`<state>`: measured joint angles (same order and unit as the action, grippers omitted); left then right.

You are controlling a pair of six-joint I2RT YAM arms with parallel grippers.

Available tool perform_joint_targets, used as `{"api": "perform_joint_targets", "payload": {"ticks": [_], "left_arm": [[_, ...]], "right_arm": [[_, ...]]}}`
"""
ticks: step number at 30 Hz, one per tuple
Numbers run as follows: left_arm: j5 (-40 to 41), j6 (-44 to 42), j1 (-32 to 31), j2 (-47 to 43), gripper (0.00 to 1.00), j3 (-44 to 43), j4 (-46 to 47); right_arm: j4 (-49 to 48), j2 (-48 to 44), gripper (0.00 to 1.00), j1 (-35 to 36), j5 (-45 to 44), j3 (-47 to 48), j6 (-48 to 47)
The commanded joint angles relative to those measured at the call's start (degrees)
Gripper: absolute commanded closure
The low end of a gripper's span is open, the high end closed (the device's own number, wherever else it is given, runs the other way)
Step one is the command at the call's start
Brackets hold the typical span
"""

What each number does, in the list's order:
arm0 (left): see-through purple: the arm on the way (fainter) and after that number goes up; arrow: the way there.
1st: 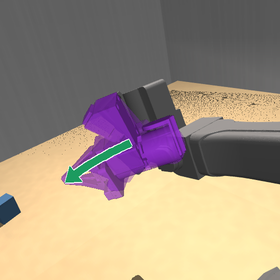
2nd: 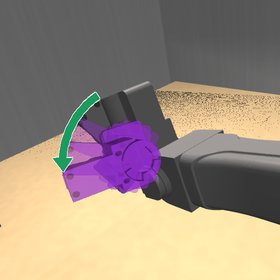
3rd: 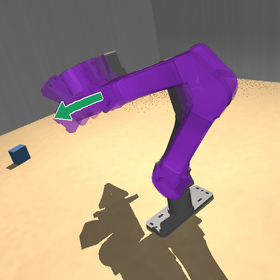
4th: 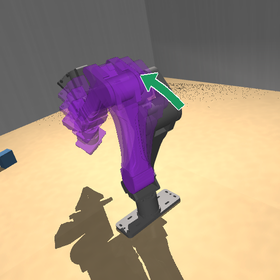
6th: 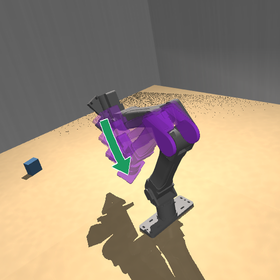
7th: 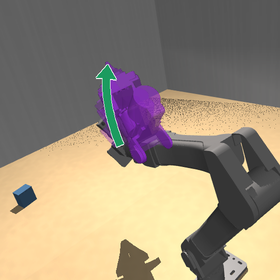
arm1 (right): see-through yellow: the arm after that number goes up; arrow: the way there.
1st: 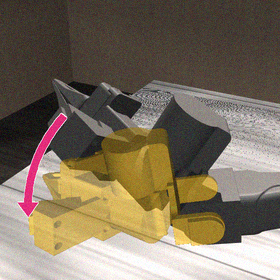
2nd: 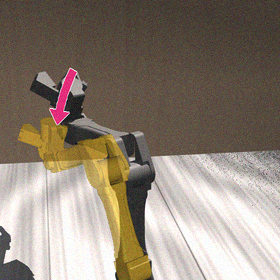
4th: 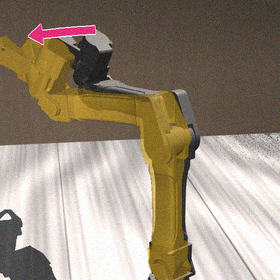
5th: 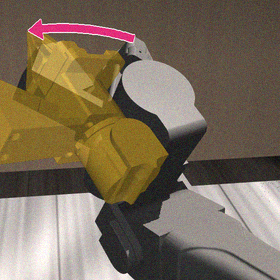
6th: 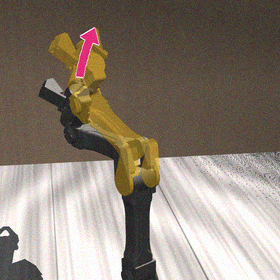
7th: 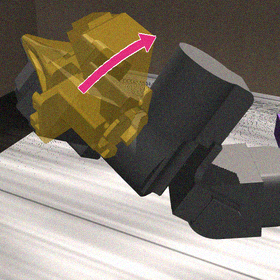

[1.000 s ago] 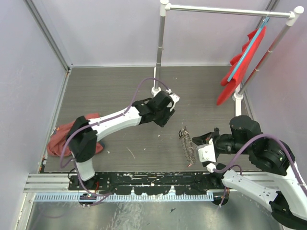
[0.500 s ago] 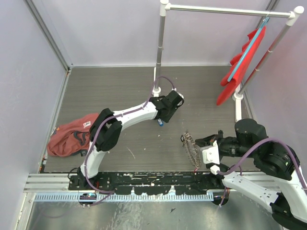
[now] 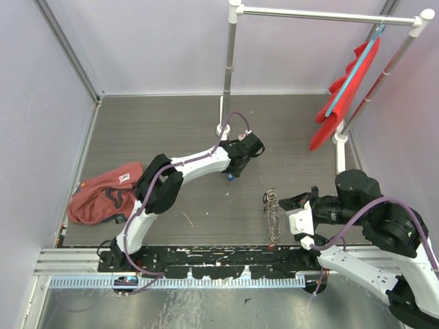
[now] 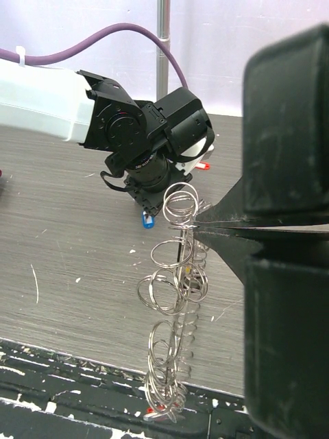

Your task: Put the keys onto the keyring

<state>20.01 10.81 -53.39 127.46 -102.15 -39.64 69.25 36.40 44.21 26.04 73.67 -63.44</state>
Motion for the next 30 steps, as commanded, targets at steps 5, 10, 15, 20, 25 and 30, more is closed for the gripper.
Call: {"api": "perform_joint_targets", "payload": {"ticks": [5,10,15,20,25,30], "left_arm": [[0.4,0.2,0.2,1.6,0.64,-2.9,0.1],[0.6,-0.2,0.2,2.6,0.65,-3.3,0.1],[0.9,-0.6,0.2,3.4,0.66,-3.9,0.2],[0.6,-0.8,0.2,4.1,0.69,-4.1,0.0],[1.9,-1.5,0.2,4.6,0.7,-3.9,-0.3],[4.7,-3.1,0.2,4.6,0.71,-3.8,-0.7]], "right_arm": [[-2.6,0.4,0.99,0.2,1.2,0.7,0.1],[-2.6,0.6,0.99,0.2,1.4,0.5,0.0],[-2.5,0.6,0.99,0.2,1.6,0.6,0.0],[-2.4,0.6,0.99,0.2,1.6,0.4,0.0],[-2.5,0.8,0.99,0.2,2.0,0.2,-0.1],[-2.5,0.9,0.99,0.3,2.5,0.0,-0.1]]}}
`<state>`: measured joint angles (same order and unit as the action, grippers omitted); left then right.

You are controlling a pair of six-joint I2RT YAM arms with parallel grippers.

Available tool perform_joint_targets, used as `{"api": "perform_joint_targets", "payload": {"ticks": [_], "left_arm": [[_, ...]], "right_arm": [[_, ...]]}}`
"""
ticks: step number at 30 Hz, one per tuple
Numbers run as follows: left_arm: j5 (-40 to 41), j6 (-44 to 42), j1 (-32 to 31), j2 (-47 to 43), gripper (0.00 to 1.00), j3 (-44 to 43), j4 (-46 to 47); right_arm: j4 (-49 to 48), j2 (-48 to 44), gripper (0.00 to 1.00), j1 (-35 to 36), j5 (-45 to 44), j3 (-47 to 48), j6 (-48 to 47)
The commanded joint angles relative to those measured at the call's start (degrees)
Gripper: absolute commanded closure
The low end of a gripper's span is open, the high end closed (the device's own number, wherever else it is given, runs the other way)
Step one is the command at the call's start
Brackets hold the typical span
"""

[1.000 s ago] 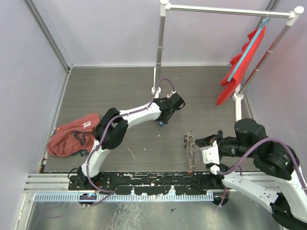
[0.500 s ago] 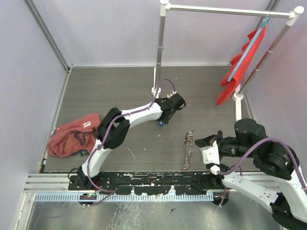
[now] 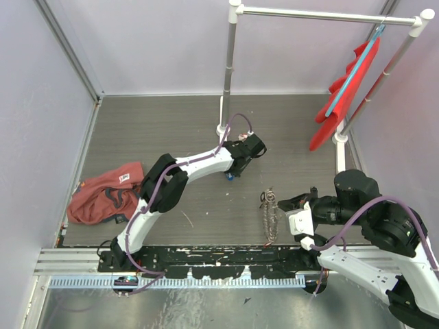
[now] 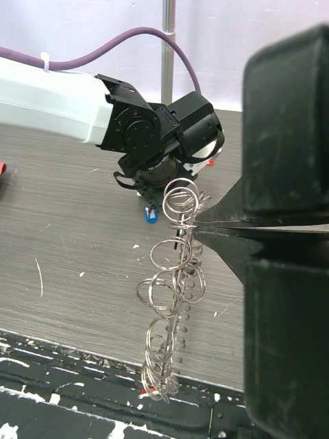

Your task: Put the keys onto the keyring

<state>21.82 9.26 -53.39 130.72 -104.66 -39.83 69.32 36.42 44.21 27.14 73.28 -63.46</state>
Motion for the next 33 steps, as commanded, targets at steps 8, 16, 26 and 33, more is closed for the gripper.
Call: {"api": "perform_joint_targets", "payload": {"ticks": [8,16,26,33], "left_arm": [[3.3,-2.3,0.2,1.8,0.77,-1.3,-0.7],[2.9,-2.5,0.2,1.1,0.92,-0.2,-0.4],[2.1,-3.2,-1.8,-5.3,1.0,3.1,1.2],[-0.9,-2.6,-2.7,-15.6,1.0,9.7,5.1]], "right_arm": [[-2.6,1.0,0.99,0.2,1.8,0.2,-0.2],[-2.5,1.3,0.99,0.2,1.9,0.5,-0.1],[-2.6,1.3,0.99,0.2,2.0,0.5,0.0],[-2.6,1.0,0.99,0.2,1.8,0.8,0.1]]}}
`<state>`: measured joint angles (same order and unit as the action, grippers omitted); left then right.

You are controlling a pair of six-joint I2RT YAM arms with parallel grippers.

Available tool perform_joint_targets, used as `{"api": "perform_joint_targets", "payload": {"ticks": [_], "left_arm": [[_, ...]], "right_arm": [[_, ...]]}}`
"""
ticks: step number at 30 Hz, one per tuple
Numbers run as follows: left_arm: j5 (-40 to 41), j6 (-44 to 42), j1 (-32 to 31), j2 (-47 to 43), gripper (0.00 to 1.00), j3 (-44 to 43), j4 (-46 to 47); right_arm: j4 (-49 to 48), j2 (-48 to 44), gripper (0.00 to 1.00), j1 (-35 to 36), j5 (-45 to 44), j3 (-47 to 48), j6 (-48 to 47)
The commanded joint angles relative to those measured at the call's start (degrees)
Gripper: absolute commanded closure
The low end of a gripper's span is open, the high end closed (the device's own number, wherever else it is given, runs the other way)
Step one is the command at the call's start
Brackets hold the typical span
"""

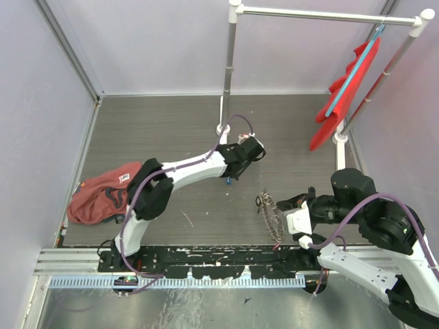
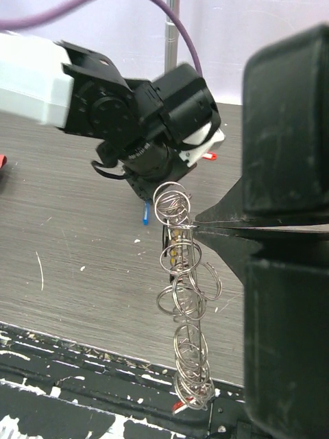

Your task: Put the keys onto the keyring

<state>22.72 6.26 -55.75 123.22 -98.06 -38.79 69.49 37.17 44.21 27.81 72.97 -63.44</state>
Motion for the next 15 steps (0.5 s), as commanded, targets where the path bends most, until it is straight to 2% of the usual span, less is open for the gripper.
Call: {"api": "perform_joint_targets", "payload": {"ticks": [1,8,15], "left_arm": [[-2.5,0.6,-0.3,-9.7,1.0,4.3,4.8],[-8.3,1.0,-0.3,-21.2,1.0,13.4,11.2],[-20.8,0.8,0.2,-35.7,1.0,22.4,19.0]], "right_arm": [[-2.8,0.2,0.99,0.2,1.1,1.1,0.1],[-3.3,0.2,0.99,0.2,1.3,1.5,0.1],[-4.5,1.2,0.99,0.2,3.3,1.3,0.6]]}}
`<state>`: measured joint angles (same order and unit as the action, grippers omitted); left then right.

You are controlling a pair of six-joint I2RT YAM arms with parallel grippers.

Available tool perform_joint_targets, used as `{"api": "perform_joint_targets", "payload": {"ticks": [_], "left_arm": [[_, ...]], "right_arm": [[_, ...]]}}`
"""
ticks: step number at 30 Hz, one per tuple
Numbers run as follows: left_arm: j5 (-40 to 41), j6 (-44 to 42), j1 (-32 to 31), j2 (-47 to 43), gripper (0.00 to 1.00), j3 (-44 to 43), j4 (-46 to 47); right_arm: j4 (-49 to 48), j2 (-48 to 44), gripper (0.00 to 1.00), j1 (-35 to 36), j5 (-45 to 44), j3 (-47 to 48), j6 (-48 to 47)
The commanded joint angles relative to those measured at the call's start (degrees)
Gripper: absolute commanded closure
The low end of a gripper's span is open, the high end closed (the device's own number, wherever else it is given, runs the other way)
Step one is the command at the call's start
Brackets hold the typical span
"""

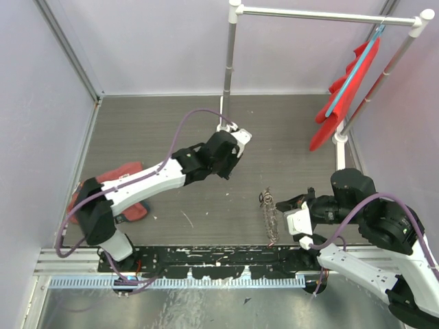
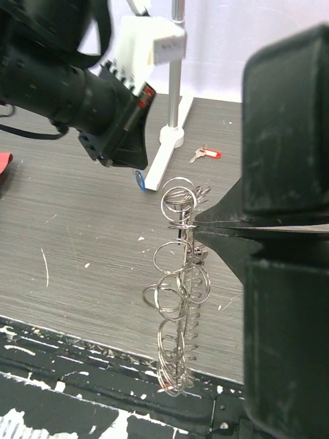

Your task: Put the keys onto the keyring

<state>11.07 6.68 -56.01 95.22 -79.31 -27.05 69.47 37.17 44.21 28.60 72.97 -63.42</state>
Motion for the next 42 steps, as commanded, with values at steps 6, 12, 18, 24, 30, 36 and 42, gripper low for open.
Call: {"api": "perform_joint_targets", "payload": {"ticks": [6,12,18,24,30,36,42], "left_arm": [[-18.1,-1.0,0.6,-18.7,1.0,8.9,10.4],[-22.9,-4.5,0.6,-29.7,1.0,12.5,11.4],[-28.6,-7.0,0.6,-38.7,1.0,15.4,13.3],[-34.6,-7.2,0.6,-42.5,1.0,15.4,14.1],[-41.8,-7.2,0.6,-42.8,1.0,15.5,16.5],[-46.4,-7.1,0.6,-41.7,1.0,14.9,17.3],[-49.7,-6.9,0.6,-39.8,1.0,13.3,17.2]], "right_arm": [[-6.4,2.8,0.99,0.2,4.9,0.7,0.7],[-7.0,6.1,0.99,0.2,7.6,1.2,0.5],[-6.7,10.8,0.99,0.2,11.0,3.1,0.9],[-7.2,14.3,0.99,0.2,14.5,4.6,0.1],[-10.3,14.9,0.99,0.3,17.6,4.2,-0.9],[-12.9,14.9,0.99,0.2,22.8,4.5,-0.7],[-14.5,15.2,0.99,0.2,26.4,4.5,-0.3]]}}
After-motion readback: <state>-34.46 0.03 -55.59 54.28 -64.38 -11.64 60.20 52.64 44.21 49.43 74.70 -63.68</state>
